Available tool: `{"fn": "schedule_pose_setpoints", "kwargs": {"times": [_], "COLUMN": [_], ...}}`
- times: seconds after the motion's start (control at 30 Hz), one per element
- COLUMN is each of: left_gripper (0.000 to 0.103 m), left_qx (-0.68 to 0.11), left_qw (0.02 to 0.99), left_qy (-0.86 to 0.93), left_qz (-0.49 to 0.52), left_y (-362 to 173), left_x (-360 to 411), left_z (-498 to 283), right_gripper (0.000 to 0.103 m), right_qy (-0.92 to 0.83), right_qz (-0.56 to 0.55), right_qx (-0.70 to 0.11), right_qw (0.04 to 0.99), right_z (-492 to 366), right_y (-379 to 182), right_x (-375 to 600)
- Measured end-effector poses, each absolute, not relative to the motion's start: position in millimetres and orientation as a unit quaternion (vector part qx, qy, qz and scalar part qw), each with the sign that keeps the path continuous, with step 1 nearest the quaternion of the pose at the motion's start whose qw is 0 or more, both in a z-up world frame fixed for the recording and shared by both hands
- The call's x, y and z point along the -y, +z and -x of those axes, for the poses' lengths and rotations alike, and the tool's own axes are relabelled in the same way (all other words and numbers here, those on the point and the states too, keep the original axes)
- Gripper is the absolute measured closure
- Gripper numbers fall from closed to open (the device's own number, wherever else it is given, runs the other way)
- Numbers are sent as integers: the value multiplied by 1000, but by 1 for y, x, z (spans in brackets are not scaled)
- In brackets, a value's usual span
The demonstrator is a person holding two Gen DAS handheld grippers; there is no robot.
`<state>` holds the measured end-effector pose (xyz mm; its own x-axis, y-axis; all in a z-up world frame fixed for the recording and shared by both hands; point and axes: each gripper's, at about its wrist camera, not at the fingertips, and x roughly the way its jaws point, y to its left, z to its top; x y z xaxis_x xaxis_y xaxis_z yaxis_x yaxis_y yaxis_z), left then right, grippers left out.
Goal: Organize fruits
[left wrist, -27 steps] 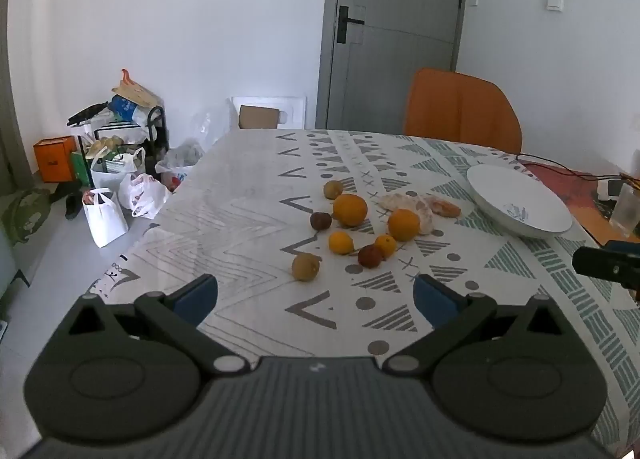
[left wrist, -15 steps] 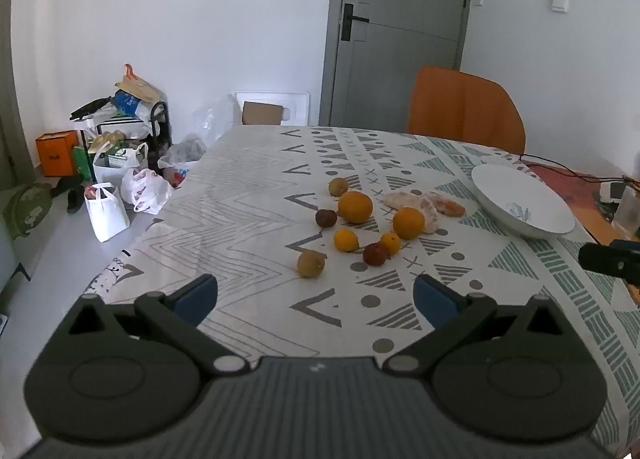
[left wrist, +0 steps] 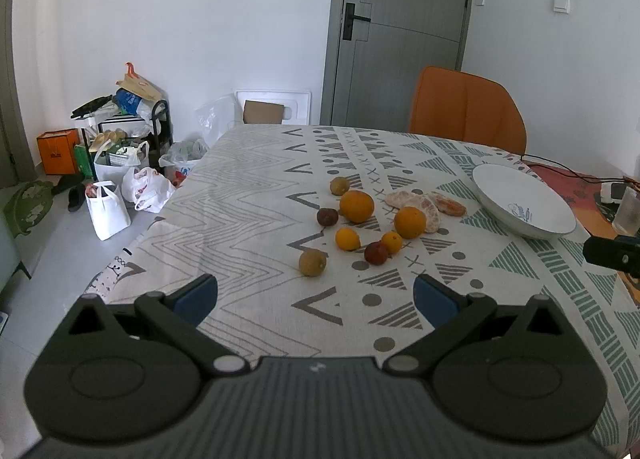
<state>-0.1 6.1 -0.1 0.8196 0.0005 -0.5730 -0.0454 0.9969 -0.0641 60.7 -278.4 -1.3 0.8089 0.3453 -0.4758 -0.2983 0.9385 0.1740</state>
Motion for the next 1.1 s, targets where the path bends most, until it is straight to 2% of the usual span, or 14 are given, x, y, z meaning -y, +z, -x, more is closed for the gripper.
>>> {"fn": "schedule_pose_setpoints", "kwargs": {"times": [1.1], "left_gripper": [0], "left_qx": [-305], "left_qw": [952], "left_qy": [15], "left_qz": [40], "left_y": [-4], "left_x": [-6], "left_z": [-2], "right_gripper": [0], "right_qy": [166], "right_qz": [-46], "right_qx": [-256], "right_qw": [951], "right_z": [-62], "right_y": [-2], "right_x": [279]}}
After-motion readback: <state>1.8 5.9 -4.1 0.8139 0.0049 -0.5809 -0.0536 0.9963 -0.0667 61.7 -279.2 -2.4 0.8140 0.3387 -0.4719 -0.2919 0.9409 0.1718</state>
